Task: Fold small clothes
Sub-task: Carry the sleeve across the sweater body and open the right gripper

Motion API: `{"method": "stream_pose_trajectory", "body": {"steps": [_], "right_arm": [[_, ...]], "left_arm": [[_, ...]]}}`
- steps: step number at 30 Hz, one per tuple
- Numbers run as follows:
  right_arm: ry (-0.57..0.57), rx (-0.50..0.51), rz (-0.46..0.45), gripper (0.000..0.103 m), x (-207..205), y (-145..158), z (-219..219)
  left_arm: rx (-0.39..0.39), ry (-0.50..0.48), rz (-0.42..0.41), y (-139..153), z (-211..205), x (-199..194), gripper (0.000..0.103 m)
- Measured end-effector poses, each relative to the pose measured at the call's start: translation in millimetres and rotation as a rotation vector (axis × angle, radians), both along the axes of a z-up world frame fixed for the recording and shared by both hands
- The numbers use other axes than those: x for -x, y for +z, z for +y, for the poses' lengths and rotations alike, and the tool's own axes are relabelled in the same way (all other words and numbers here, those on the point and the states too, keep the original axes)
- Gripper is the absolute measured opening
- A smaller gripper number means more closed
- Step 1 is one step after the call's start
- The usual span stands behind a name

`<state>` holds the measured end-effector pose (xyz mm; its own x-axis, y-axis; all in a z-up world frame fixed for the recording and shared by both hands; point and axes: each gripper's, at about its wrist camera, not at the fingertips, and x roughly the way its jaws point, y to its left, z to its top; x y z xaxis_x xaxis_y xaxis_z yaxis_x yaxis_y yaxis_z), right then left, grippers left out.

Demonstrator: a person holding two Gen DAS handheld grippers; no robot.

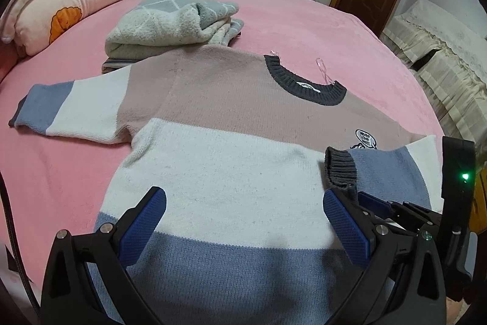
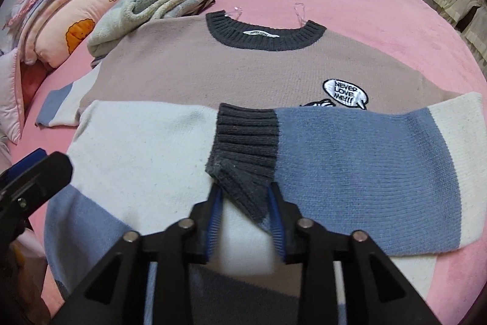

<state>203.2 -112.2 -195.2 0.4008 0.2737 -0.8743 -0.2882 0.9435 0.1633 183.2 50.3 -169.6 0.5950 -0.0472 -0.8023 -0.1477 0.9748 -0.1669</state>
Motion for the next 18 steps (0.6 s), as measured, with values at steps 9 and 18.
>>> {"method": "stream_pose_trajectory", "body": {"steps": [9, 18], "right_arm": [[0.052, 0.038, -0.083, 0.037, 31, 26, -1], [0.007, -0.017, -0.178, 0.037, 72, 60, -46]], "left_arm": [[-0.008, -0.012, -0.026, 14, -5, 3, 0.102], [0.069, -0.043, 0.005, 10, -14, -5, 0.102]]}}
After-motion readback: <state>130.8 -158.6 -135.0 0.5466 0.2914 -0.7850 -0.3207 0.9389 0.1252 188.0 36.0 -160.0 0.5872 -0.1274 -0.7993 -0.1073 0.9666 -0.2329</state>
